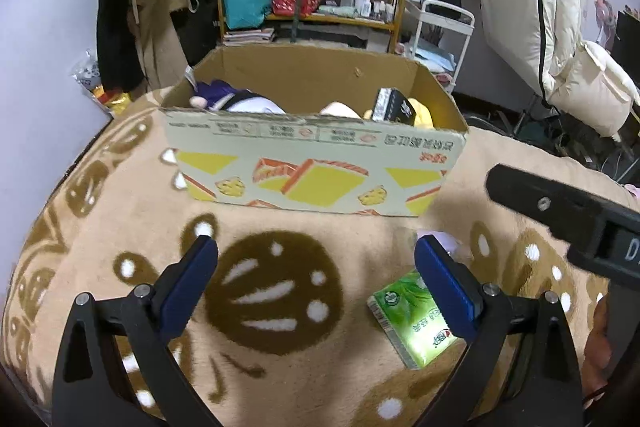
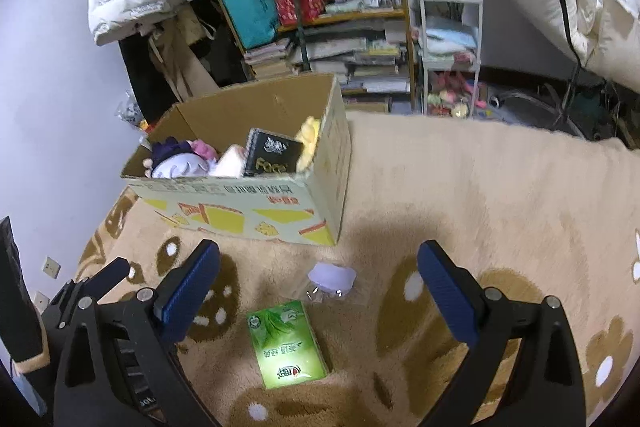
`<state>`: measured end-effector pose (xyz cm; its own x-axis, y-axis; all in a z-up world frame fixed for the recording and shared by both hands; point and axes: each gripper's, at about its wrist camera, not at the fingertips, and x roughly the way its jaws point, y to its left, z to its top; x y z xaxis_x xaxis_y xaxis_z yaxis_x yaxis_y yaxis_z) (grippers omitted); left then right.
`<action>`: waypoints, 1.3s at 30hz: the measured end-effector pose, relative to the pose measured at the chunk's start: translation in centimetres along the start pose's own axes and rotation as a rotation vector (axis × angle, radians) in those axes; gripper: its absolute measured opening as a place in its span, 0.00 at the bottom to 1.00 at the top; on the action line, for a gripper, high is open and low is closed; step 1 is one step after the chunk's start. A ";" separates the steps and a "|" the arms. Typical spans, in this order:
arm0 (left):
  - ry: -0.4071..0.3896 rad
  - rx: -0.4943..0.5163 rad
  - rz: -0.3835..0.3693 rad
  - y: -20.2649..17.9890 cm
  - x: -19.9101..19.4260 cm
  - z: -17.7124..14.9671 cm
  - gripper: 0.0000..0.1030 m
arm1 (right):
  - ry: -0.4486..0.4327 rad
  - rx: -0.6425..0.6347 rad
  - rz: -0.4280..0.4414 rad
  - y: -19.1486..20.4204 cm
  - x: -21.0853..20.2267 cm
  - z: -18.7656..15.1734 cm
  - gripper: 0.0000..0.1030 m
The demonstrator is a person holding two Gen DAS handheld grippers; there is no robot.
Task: Organize soft objects
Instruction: 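Withdraw both grippers from the box toward the remaining items, then grasp the green tea drink carton with the left gripper while the right grasps the clear bag with lilac sponge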
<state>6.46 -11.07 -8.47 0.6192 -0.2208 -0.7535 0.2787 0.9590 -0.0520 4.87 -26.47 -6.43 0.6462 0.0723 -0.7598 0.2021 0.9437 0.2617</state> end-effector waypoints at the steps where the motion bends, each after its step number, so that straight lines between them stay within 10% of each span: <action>1: 0.007 -0.006 -0.006 -0.1 0.3 -0.1 0.95 | 0.016 0.005 -0.001 -0.1 0.4 -0.1 1.00; 39: 0.313 0.068 -0.108 -6.0 9.2 -2.7 0.95 | 0.360 0.173 0.054 -4.4 9.8 -1.7 0.91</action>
<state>8.51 -18.36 -16.87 0.3305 -0.2453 -0.9113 0.3854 0.9165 -0.1070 9.03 -29.38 -16.03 0.3659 0.2577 -0.8942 0.3159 0.8695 0.3798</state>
